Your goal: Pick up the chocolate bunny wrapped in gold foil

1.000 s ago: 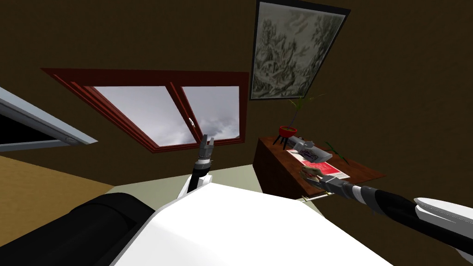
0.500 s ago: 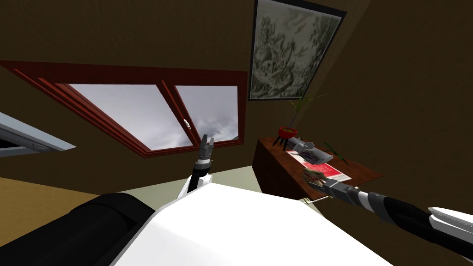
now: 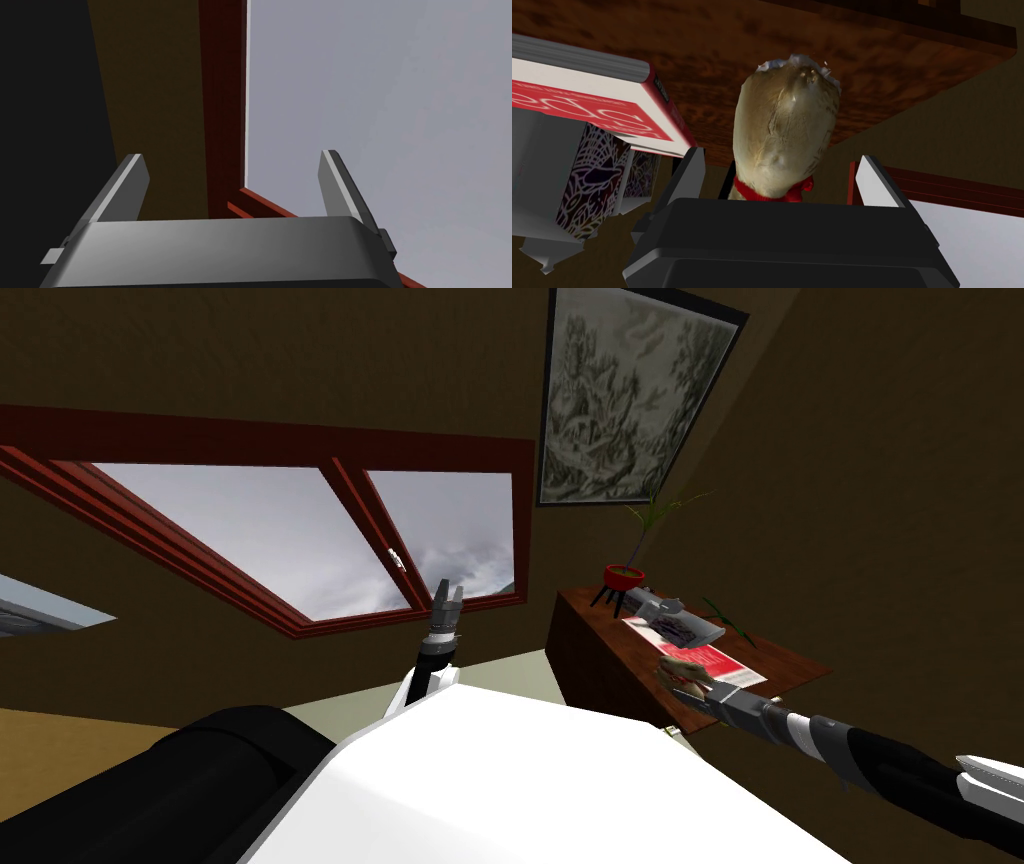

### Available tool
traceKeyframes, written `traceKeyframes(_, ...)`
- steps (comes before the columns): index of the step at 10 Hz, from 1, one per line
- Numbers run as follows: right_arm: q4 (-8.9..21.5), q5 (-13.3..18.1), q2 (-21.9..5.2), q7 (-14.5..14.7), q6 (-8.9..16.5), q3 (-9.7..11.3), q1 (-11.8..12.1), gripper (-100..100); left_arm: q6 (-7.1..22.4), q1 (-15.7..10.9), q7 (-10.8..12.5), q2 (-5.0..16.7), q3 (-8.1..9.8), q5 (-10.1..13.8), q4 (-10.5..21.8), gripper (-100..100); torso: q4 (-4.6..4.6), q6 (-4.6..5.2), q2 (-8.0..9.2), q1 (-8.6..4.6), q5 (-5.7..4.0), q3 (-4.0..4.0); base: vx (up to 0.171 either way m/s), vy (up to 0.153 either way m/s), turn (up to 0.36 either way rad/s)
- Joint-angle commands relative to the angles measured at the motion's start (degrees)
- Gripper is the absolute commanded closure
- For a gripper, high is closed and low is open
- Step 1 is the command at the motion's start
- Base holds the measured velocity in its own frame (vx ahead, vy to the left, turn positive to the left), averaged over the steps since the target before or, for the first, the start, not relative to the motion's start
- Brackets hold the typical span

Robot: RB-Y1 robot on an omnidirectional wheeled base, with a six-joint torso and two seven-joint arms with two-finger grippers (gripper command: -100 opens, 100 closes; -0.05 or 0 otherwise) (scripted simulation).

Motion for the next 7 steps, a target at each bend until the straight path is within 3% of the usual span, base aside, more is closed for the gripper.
traceKeyframes(1,0.0,0.0,0.0,0.0,0.0,0.0,0.0,-100,0.0,0.0,0.0,0.0,0.0,0.0,0.0,0,0.0,0.0,0.0,0.0,0.0,0.0,0.03,0.011,-0.015)
traceKeyframes(2,0.0,-0.1,0.0,0.4,-0.1,0.0,0.0,100,0.0,0.0,0.0,0.0,0.0,0.0,0.0,0,0.01,-0.02,0.07,-0.03,0.0,0.03,0.0,0.0,0.0)
traceKeyframes(6,0.1,-0.1,0.0,0.3,-0.1,0.0,0.0,100,0.0,0.0,0.0,0.0,0.0,0.0,0.0,0,0.0,-0.05,0.15,-0.1,-0.07,0.07,0.0,0.0,0.0)
traceKeyframes(7,0.1,-0.1,0.0,0.3,-0.1,0.0,0.0,0,0.0,0.0,0.0,0.0,0.0,0.0,0.0,0,0.0,-0.05,0.15,-0.1,-0.08,0.06,0.0,0.0,0.0)
